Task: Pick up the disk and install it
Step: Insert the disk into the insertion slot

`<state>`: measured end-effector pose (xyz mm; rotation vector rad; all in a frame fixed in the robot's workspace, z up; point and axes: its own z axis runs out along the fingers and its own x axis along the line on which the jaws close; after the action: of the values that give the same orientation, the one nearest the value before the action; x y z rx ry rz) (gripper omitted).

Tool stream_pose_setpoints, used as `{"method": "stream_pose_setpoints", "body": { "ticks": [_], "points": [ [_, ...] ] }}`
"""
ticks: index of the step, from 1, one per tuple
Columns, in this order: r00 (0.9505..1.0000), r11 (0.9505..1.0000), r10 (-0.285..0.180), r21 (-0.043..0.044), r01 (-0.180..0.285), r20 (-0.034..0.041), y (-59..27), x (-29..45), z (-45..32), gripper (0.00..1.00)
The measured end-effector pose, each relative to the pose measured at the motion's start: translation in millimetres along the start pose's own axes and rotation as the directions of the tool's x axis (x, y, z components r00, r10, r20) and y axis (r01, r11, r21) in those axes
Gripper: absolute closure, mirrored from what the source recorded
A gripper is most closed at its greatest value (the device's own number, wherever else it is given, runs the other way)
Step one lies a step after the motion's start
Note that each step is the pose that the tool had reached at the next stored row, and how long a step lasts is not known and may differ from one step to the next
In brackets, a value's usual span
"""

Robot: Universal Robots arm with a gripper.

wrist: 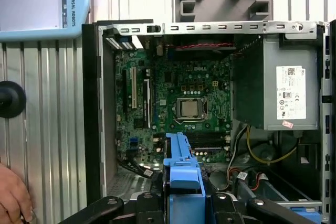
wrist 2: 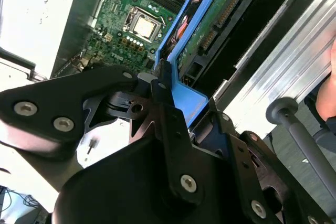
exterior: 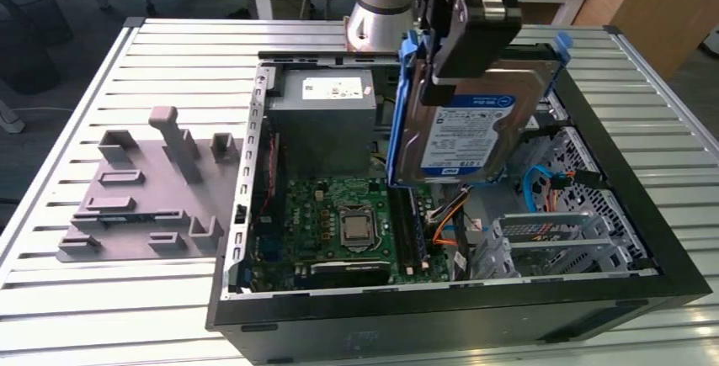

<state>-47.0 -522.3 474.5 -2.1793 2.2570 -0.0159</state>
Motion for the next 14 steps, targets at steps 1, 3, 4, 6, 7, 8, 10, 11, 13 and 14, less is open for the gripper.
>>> {"method": "stream_pose_setpoints", "body": {
  "ticks": [1,3,4,6,7,8,10,11,13,14],
  "points": [
    [1.0000,1.0000,0.000,0.0000,0.000,0.0000,-1.4,0.8,0.2,0.63],
    [1.0000,1.0000,0.000,0.0000,0.000,0.0000,-3.1,2.1,0.5,0.63],
    [1.0000,1.0000,0.000,0.0000,0.000,-0.0001,-3.7,2.6,0.5,0.63],
    [1.0000,1.0000,0.000,0.0000,0.000,0.0000,-4.6,3.6,0.7,0.63],
    [1.0000,1.0000,0.000,0.0000,0.000,0.0001,-4.9,4.0,0.8,0.63],
    [1.0000,1.0000,0.000,0.0000,0.000,0.0000,-5.3,4.5,0.9,0.63],
    [1.0000,1.0000,0.000,0.0000,0.000,0.0000,-6.0,6.1,1.2,0.63],
    [1.0000,1.0000,0.000,0.0000,0.000,0.0000,-6.4,7.2,1.4,0.63],
    [1.0000,1.0000,0.000,0.0000,0.000,0.0001,-7.2,9.8,1.8,0.63],
    [1.0000,1.0000,0.000,0.0000,0.000,0.0001,-7.6,11.2,2.0,0.63]
  ]
}}
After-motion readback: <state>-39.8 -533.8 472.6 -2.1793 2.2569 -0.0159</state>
